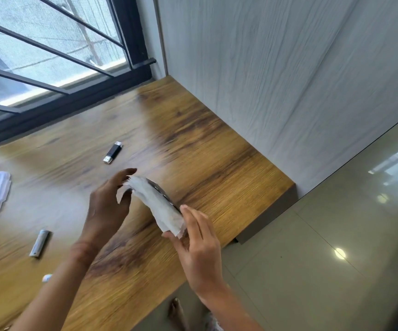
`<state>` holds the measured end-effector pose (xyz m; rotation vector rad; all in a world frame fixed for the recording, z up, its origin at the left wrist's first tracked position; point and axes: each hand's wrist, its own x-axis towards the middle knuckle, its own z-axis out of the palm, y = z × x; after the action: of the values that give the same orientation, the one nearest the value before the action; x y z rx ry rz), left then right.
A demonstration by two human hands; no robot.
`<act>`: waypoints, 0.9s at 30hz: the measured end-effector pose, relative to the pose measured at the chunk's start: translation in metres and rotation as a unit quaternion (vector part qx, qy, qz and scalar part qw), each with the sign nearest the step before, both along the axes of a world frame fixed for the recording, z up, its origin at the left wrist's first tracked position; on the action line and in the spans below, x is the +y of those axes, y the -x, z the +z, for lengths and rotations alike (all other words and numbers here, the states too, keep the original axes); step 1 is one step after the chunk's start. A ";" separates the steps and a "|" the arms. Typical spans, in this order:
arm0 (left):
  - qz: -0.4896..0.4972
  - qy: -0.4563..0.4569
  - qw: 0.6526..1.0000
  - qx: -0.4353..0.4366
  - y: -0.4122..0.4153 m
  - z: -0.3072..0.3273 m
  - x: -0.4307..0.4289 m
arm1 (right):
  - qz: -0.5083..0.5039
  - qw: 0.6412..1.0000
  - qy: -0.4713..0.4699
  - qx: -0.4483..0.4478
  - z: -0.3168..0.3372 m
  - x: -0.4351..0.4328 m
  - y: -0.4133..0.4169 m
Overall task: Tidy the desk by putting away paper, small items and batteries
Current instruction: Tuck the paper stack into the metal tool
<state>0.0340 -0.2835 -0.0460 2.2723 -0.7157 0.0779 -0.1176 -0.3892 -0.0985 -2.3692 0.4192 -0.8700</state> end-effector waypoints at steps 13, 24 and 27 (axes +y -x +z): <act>0.076 0.183 0.941 0.276 0.082 -0.033 -0.011 | 0.016 0.964 -0.240 0.114 -0.006 0.001 -0.003; 0.011 0.263 0.888 0.377 0.081 -0.035 -0.010 | -0.016 0.978 -0.205 0.046 0.000 0.004 -0.007; -0.026 0.280 0.882 0.378 0.067 -0.024 -0.012 | -0.027 0.978 -0.202 0.043 0.012 0.004 -0.017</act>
<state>-0.0327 -0.2953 -0.0696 1.5312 -0.2715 -0.5372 -0.1002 -0.3856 -0.0862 -2.0307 0.6329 -0.6367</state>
